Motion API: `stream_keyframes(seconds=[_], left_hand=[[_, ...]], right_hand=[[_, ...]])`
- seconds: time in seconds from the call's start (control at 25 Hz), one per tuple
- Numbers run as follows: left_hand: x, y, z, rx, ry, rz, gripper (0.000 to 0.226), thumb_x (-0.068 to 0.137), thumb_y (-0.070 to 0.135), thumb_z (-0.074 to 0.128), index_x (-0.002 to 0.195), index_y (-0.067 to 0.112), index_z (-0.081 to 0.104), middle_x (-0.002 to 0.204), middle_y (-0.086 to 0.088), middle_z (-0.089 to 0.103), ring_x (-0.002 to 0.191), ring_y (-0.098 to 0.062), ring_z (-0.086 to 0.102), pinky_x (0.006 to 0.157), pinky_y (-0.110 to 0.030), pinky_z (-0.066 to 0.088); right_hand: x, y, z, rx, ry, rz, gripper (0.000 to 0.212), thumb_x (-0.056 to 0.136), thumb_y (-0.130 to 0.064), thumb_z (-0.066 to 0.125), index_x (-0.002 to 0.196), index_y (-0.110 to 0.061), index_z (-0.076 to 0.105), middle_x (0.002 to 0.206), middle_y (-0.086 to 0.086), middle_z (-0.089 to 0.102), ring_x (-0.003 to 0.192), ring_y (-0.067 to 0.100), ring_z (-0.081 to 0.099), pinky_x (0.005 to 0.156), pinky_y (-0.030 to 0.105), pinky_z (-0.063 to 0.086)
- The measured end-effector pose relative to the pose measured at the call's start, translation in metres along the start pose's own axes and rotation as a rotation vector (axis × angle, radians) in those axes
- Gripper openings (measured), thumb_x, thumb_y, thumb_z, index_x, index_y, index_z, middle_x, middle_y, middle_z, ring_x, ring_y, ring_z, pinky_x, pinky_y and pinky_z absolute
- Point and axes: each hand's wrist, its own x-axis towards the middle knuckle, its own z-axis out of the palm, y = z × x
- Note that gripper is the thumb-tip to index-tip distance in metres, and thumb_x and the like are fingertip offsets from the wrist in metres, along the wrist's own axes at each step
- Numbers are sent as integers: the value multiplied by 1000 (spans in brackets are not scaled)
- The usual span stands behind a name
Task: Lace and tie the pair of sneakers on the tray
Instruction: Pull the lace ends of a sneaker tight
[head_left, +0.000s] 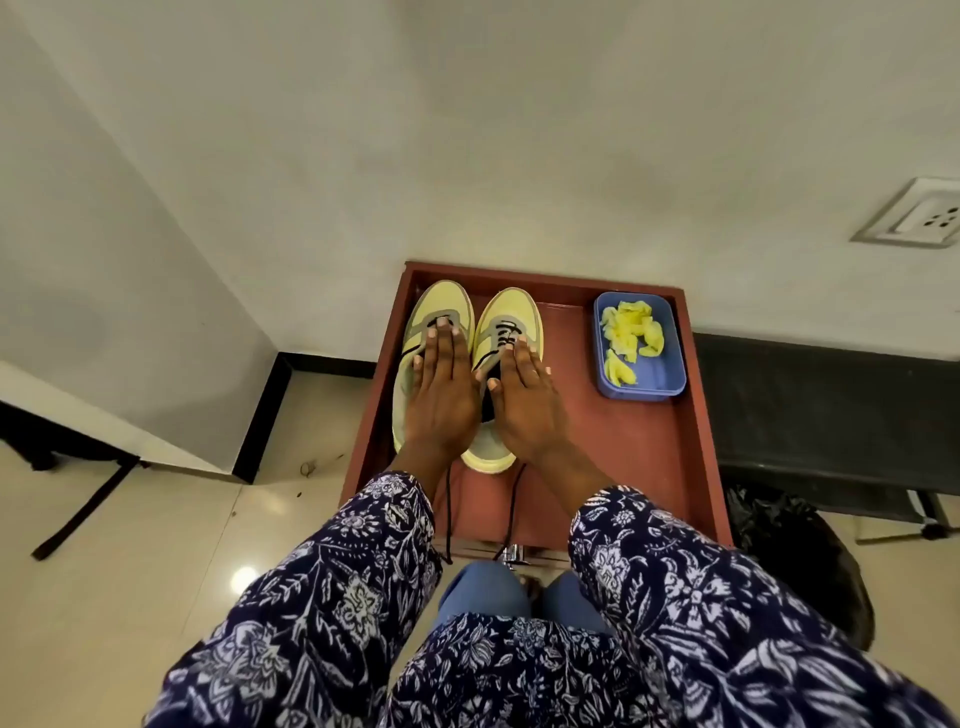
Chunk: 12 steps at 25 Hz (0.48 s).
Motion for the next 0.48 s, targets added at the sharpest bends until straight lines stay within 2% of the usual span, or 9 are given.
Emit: stream_keyframes(seconds=[0.16,0.28,0.4,0.48], left_hand=[[-1,-16,4,-22,-71,-13,55,100,25,25,147,5,5,157,-13,-3,146,-22,-6,120,-39,3],[-3,-20,3,-29,-74,-17,52,99,23,29,146,4,15,156,-15,8,146,-26,4,120,-39,10],[-5,-31,4,-14,-88,-71,51,96,27,33,143,9,25,153,-13,21,143,-28,17,115,-42,24],[-8,-40,2,66,-77,-52,53,91,33,32,139,10,31,148,-13,32,139,-27,26,111,-39,30]], right_hand=[[0,-6,11,8,0,-12,56,96,-33,23,146,-8,20,156,12,17,144,25,14,119,36,14],[-2,-9,18,2,1,-19,53,96,-34,29,143,-9,28,152,11,26,141,26,22,117,37,20],[-5,-17,19,-12,-12,-40,50,96,-32,38,142,-11,32,149,11,32,138,28,27,114,38,24],[-5,-24,19,-1,-42,-65,49,96,-30,39,142,-15,32,149,10,32,138,28,27,112,37,25]])
